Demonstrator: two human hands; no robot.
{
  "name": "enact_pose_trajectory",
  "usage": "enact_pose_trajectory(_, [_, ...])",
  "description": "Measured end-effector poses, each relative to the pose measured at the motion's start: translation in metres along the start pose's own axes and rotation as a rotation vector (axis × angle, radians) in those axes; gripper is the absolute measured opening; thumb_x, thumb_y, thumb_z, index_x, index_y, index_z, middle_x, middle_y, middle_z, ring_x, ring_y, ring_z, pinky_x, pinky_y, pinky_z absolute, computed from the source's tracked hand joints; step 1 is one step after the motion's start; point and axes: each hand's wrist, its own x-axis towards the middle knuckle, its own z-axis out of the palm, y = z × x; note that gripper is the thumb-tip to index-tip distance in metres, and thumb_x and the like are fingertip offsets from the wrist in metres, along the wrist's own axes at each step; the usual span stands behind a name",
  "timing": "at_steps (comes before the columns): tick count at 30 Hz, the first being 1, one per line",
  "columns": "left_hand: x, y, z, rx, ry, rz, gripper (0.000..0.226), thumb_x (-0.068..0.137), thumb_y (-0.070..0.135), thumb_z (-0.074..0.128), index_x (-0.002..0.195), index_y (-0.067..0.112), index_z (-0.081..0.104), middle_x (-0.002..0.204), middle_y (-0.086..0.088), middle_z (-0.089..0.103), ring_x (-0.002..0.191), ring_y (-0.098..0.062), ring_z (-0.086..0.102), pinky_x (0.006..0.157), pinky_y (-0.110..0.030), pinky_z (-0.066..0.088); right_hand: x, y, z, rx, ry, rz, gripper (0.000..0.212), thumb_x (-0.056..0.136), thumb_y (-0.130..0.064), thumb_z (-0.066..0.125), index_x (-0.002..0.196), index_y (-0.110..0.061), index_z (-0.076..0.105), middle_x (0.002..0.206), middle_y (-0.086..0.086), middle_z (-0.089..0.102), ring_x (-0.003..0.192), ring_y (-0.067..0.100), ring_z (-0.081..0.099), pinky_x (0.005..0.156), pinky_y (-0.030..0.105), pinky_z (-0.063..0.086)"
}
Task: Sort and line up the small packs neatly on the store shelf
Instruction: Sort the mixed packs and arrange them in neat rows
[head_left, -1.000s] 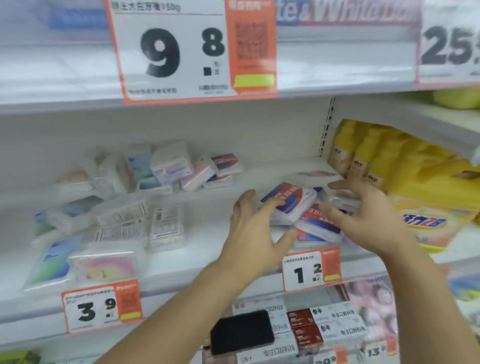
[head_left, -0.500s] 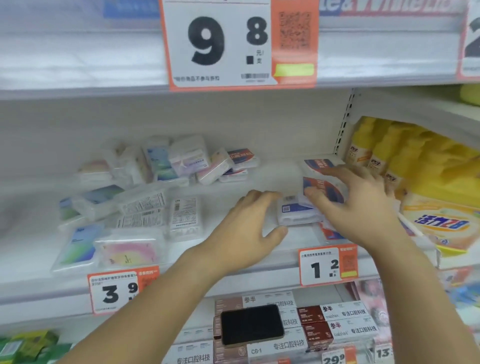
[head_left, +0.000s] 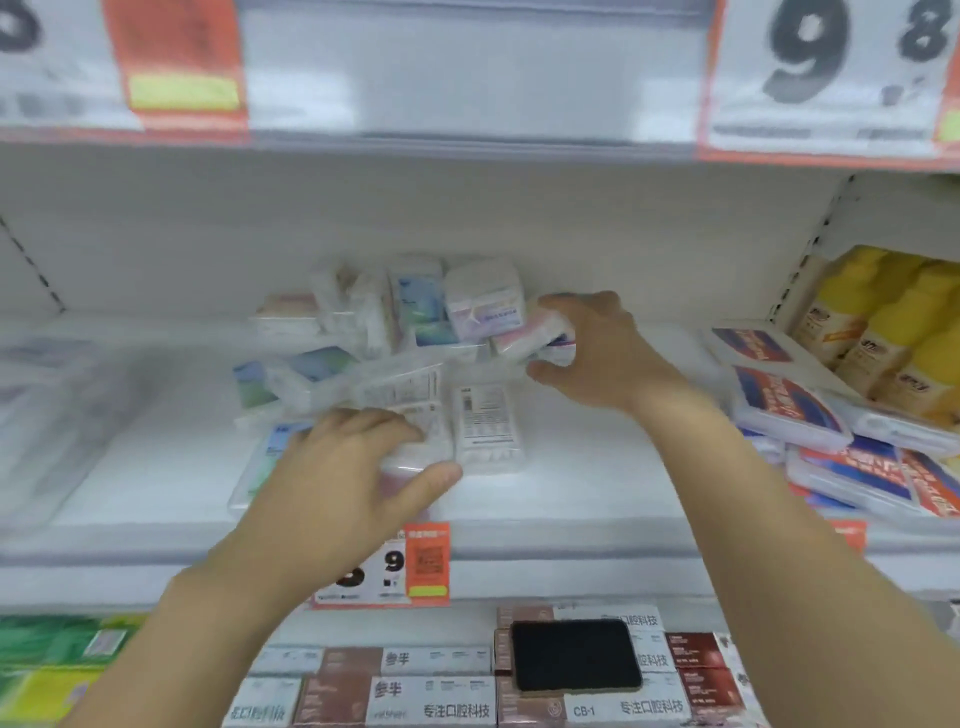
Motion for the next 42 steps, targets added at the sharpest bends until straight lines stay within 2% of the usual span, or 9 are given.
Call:
enact_pose_trajectory(4, [0.003, -0.008, 0.011, -0.009, 0.103, 0.039, 0.069, 0.078, 0.083, 0.026, 0.105, 0.034, 0.066, 0.111, 0.018, 0.064, 0.108, -0.013, 0.051, 0.092, -0.039, 0.044, 0.052, -0.02, 0.0, -0.017, -0.077, 0.108, 0.112, 0.059, -0.073, 0.075, 0.147, -0.055, 0.009, 0.157, 0.007, 0.015, 0.141, 0.034, 0.03, 0.108, 0.048, 0.038])
enact_pose_trajectory(11, [0.009, -0.011, 0.01, -0.042, 0.091, 0.037, 0.072, 0.073, 0.085, 0.024, 0.111, 0.037, 0.062, 0.114, 0.021, 0.061, 0.113, -0.007, 0.047, 0.093, -0.03, 0.037, 0.073, -0.033, 0.05, 0.047, 0.086, -0.048, 0.069, 0.083, -0.054, 0.066, 0.143, -0.035, 0.038, 0.131, 0.004, 0.06, 0.115, 0.031, 0.059, 0.103, 0.04, 0.043])
enact_pose_trajectory(19, [0.002, -0.017, -0.004, -0.456, 0.212, -0.031, 0.075, 0.074, 0.073, 0.049, 0.138, 0.034, 0.038, 0.134, 0.014, 0.049, 0.123, -0.002, 0.044, 0.094, -0.016, 0.034, 0.018, -0.06, 0.018, 0.311, 0.208, -0.215, 0.062, 0.089, -0.043, 0.067, 0.145, -0.029, 0.045, 0.139, -0.019, 0.053, 0.108, 0.001, 0.055, 0.08, -0.006, 0.029])
enact_pose_trajectory(21, [0.006, -0.021, -0.01, -0.573, 0.368, -0.08, 0.082, 0.073, 0.067, 0.059, 0.142, 0.035, 0.029, 0.137, 0.012, 0.043, 0.122, -0.002, 0.045, 0.091, -0.012, 0.035, -0.002, -0.08, 0.015, 0.407, 0.106, -0.3, 0.062, 0.086, -0.045, 0.071, 0.143, -0.037, 0.046, 0.135, -0.029, 0.051, 0.088, 0.0, 0.059, 0.079, 0.008, 0.043])
enact_pose_trajectory(24, [0.01, -0.033, -0.02, -0.709, 0.47, -0.027, 0.087, 0.073, 0.061, 0.069, 0.145, 0.046, 0.021, 0.141, 0.015, 0.032, 0.127, 0.002, 0.041, 0.1, -0.015, 0.038, -0.03, -0.101, 0.026, 0.457, -0.165, -0.394, 0.063, 0.088, -0.04, 0.07, 0.143, -0.046, 0.04, 0.146, -0.026, 0.044, 0.106, -0.001, 0.059, 0.092, 0.025, 0.051])
enact_pose_trajectory(27, [0.005, -0.045, -0.026, -0.697, 0.448, -0.033, 0.072, 0.069, 0.056, 0.073, 0.134, 0.045, 0.044, 0.129, 0.019, 0.04, 0.121, 0.006, 0.044, 0.103, -0.033, 0.045, -0.041, -0.103, 0.029, 0.539, -0.359, -0.403, 0.072, 0.089, -0.028, 0.067, 0.15, -0.043, 0.03, 0.149, -0.014, 0.045, 0.118, 0.004, 0.059, 0.099, 0.028, 0.049])
enact_pose_trajectory(33, [-0.009, -0.063, -0.048, -0.646, 0.554, -0.138, 0.059, 0.071, 0.037, 0.081, 0.124, 0.04, 0.053, 0.125, 0.011, 0.049, 0.111, 0.001, 0.052, 0.099, -0.035, 0.048, -0.036, -0.105, 0.015, 0.546, -0.149, -0.252, 0.067, 0.085, -0.016, 0.072, 0.138, -0.046, 0.044, 0.13, -0.009, 0.056, 0.108, 0.005, 0.062, 0.088, 0.027, 0.055])
enact_pose_trajectory(38, [-0.018, -0.076, -0.066, -0.804, 0.427, -0.119, 0.064, 0.09, 0.034, 0.06, 0.146, 0.036, 0.03, 0.121, 0.043, 0.038, 0.104, 0.035, 0.038, 0.08, 0.007, 0.033, -0.026, -0.174, 0.038, 0.459, -0.36, -0.495, 0.096, 0.069, -0.032, 0.088, 0.147, -0.044, 0.033, 0.147, -0.019, 0.041, 0.131, -0.002, 0.042, 0.106, 0.021, 0.041])
enact_pose_trajectory(42, [-0.035, -0.112, -0.086, -0.597, 0.411, -0.178, 0.058, 0.097, 0.052, 0.036, 0.15, 0.041, 0.015, 0.144, 0.038, 0.024, 0.13, 0.022, 0.023, 0.101, -0.001, 0.021, -0.007, -0.217, 0.063, 0.583, -0.309, -0.418, 0.078, 0.058, -0.042, 0.093, 0.128, -0.03, 0.06, 0.12, -0.018, 0.065, 0.109, -0.001, 0.062, 0.099, 0.03, 0.052])
